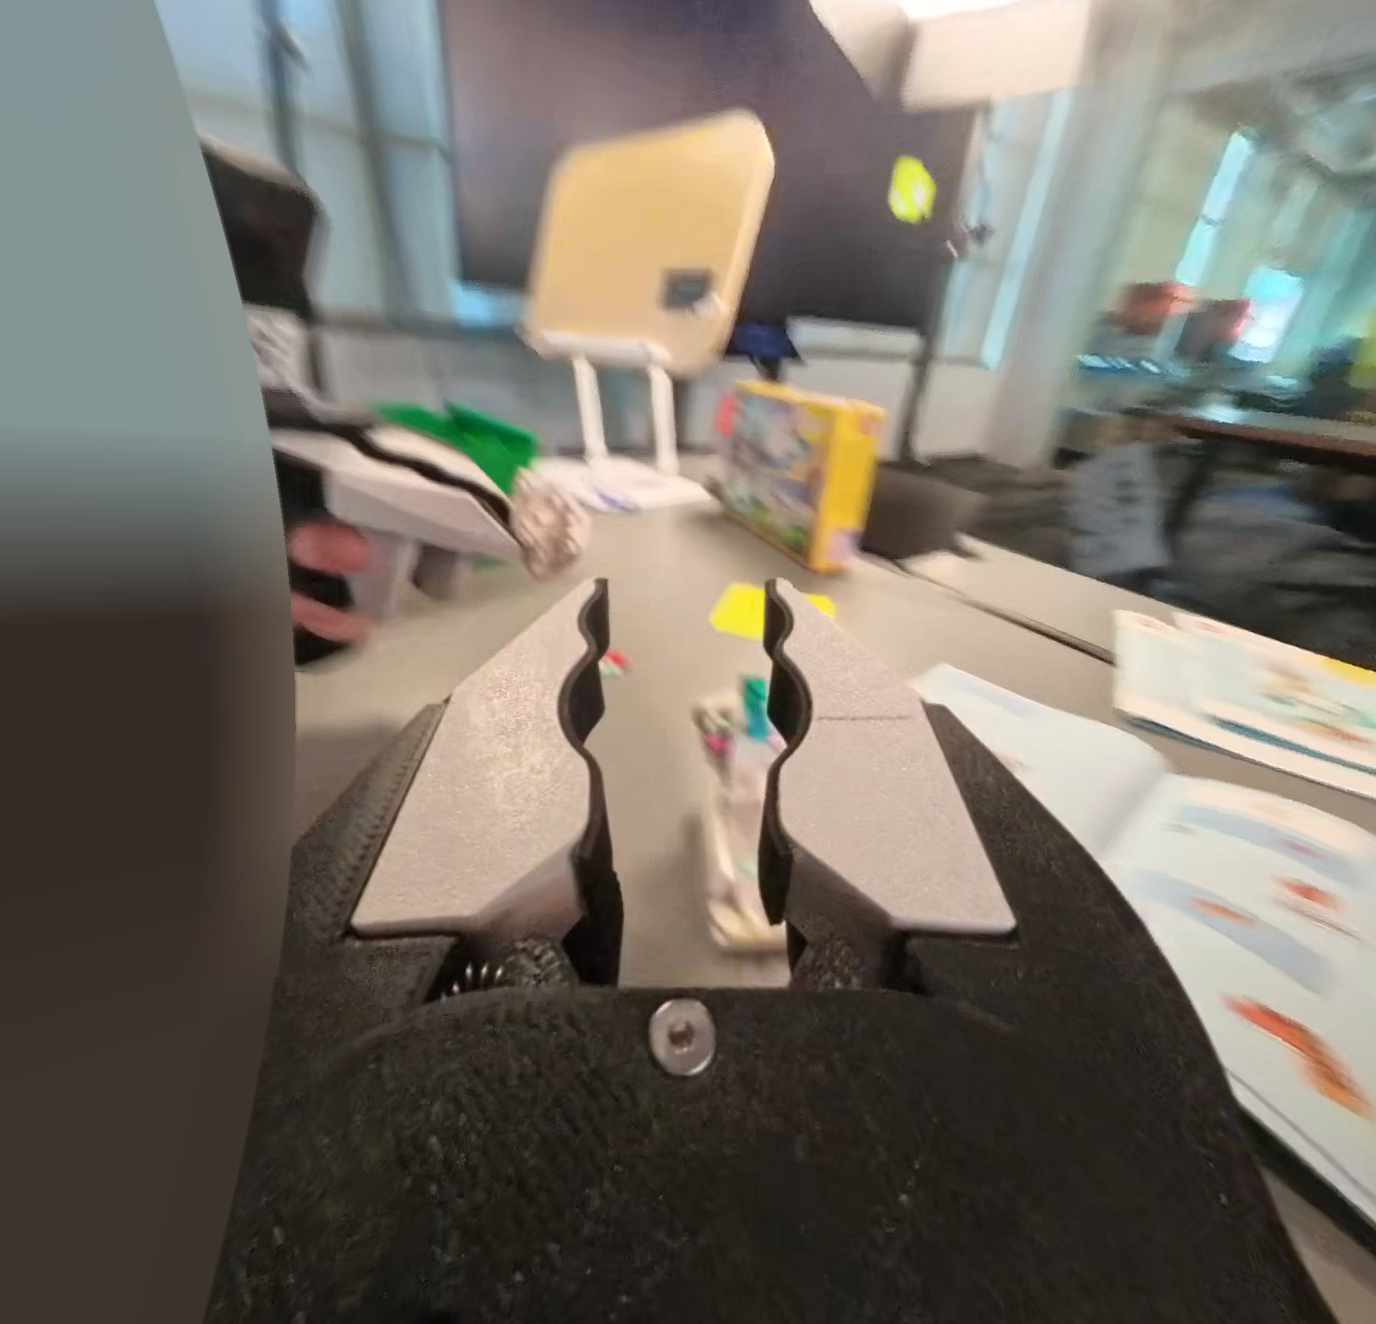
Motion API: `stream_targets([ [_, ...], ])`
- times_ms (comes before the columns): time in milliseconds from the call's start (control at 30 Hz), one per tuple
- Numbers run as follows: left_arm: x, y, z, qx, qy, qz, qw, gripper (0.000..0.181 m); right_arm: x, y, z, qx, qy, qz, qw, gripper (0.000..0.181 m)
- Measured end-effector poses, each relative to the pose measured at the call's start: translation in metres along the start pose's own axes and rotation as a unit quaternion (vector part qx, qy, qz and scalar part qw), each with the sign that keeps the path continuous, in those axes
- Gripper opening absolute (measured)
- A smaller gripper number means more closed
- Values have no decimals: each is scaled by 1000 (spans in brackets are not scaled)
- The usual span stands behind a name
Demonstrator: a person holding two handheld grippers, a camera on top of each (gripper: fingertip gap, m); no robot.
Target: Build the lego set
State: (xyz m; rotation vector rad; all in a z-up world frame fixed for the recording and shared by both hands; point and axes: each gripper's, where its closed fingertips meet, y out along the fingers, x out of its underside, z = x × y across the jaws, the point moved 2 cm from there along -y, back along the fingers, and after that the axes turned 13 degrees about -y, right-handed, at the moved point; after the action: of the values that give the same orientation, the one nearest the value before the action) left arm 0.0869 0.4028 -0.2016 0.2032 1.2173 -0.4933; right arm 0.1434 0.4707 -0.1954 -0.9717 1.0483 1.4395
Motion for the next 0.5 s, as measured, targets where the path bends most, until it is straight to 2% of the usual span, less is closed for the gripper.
stream_targets([
  [67,13,-4,-24,-79,49,-44,995,3,31,-1,12,29,-45,-110,993,40],
  [133,24,-9,-40,-134,93,-84,983,3,61,0,7,-5,-42,-204,978,40],
  [233,34,-13,-54,-183,148,-117,965,3,92,6,0,-45,-26,-292,955,41],
  [400,44,-13,-61,-203,174,-139,953,3,108,16,-2,-74,-35,-357,930,46],
  [500,50,-13,-64,-210,188,-155,947,3,112,19,1,-88,-41,-377,921,39],
])
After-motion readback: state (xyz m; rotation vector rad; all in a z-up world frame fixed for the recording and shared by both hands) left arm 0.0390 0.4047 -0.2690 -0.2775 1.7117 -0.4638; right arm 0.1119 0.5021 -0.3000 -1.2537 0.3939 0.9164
